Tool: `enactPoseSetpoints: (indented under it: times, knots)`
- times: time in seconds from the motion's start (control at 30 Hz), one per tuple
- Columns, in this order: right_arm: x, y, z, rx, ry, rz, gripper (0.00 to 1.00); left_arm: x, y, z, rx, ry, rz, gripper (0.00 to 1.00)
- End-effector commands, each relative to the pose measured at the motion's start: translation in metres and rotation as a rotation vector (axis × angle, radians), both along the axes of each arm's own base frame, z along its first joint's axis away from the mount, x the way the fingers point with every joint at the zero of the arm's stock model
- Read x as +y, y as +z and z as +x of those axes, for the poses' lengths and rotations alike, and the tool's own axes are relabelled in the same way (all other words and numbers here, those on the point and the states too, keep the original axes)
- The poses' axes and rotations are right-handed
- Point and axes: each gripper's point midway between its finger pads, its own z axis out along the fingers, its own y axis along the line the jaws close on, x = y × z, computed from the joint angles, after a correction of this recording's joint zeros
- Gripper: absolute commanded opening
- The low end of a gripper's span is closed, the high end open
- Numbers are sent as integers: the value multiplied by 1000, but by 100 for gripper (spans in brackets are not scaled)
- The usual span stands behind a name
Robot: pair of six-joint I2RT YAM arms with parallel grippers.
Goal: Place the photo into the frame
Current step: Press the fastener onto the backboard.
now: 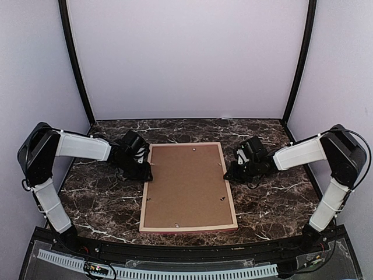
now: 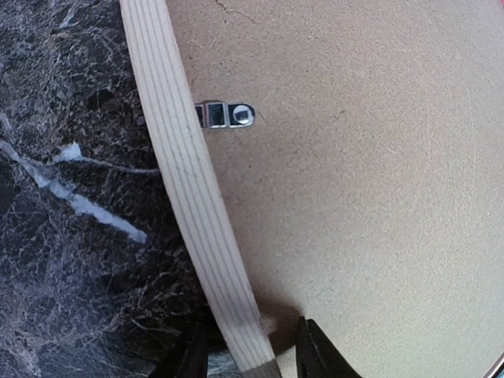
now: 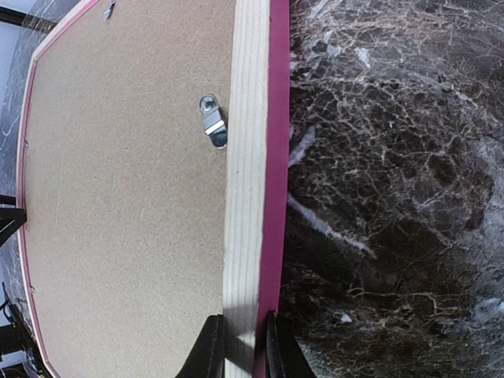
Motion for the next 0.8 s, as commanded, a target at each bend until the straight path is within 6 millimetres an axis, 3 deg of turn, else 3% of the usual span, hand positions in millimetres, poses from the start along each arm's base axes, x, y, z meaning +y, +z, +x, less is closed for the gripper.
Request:
enactPoseSetpoints:
  times: [0.0, 0.2, 0.57, 0.77]
  knots:
    - [-10, -24, -30, 113, 5, -49, 4, -3, -1, -1, 22, 13, -15, 35]
    - [-8, -19, -35, 111, 10, -41, 8, -6, -4, -6, 41, 28, -43, 22]
    - [-5, 11, -32, 57, 22, -56, 45, -4, -3, -6, 20, 110, -69, 13]
    - [6, 14, -54, 65, 51, -64, 55, -10, 1, -4, 0, 132, -79, 10]
